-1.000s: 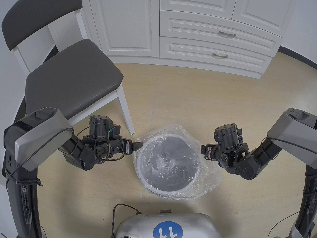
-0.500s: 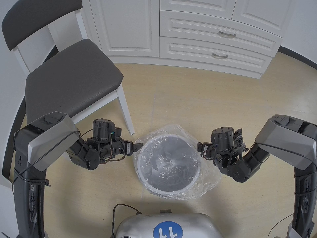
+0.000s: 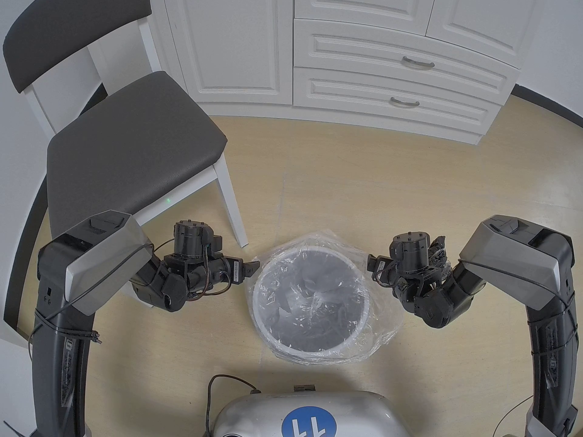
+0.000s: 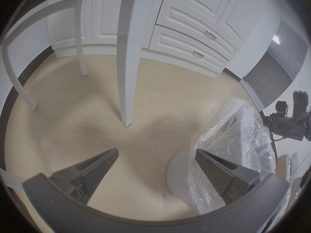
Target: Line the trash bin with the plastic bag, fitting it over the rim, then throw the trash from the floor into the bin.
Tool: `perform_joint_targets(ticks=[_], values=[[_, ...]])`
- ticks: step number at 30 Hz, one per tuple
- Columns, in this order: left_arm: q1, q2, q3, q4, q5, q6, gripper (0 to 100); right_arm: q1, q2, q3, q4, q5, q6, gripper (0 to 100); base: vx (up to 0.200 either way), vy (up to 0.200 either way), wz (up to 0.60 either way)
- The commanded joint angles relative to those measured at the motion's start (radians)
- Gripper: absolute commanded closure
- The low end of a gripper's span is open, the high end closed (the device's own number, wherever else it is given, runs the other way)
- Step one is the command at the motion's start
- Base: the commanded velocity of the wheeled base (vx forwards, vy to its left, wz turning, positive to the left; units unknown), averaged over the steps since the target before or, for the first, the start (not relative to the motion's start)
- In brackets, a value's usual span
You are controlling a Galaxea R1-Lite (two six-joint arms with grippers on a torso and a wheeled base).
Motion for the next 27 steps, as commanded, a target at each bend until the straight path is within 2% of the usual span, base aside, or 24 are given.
perform_joint_targets(ticks=[1,9,17,22,27], values=[[0.001,0.028,-0.018,-0.001,0.000,0.000,0,-0.014,0.047,-0.024,0.001,0.012,0.002,0,0.000,0.000,0.00],[0.013,0.060,-0.044,0.073,0.002,0.003,0,-0.021,0.132,-0.065,0.003,0.034,0.021,0,0.000,0.000,0.00],[0.030,0.046,-0.049,0.130,0.000,0.007,0,-0.021,0.132,-0.068,0.000,0.041,0.025,0,0.000,0.000,0.00],[0.050,-0.033,-0.020,0.137,-0.002,0.010,0,-0.009,0.015,-0.013,0.000,0.041,0.036,0,0.000,0.000,0.00],[0.059,-0.139,0.043,0.176,-0.012,0.017,0,0.005,-0.134,0.085,0.020,0.041,-0.016,0,0.000,0.000,0.00]])
